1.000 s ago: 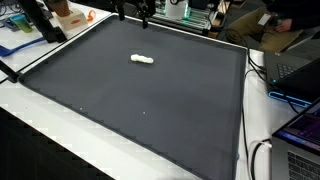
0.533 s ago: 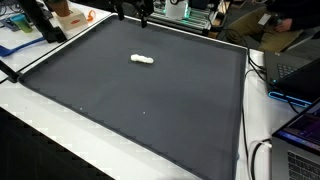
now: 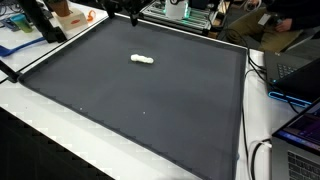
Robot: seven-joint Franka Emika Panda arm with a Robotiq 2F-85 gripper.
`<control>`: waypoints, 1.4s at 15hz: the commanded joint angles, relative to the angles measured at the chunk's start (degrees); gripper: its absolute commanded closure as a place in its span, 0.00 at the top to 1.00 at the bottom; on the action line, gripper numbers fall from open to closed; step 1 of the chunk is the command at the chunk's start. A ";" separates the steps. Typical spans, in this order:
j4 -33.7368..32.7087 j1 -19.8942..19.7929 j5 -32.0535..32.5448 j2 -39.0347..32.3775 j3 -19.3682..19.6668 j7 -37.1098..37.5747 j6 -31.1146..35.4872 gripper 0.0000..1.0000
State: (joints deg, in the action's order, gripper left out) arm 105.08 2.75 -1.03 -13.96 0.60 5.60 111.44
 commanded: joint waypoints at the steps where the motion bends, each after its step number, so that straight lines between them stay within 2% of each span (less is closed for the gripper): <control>1: -8.62 -1.13 -1.88 -6.06 -0.32 0.51 -6.87 1.00; 2: -10.69 -1.14 -1.94 -7.50 -0.18 1.63 -8.50 1.00; 3: -5.91 -0.78 -0.43 -3.92 -0.31 0.47 -4.92 1.00; 7: -7.14 -0.75 -0.40 -4.93 -0.32 0.55 -5.23 1.00; 21: -25.48 -0.25 -0.22 -21.23 -0.01 2.58 -18.22 1.00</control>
State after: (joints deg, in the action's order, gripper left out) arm 84.90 2.32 -1.50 -31.52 0.58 6.67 97.61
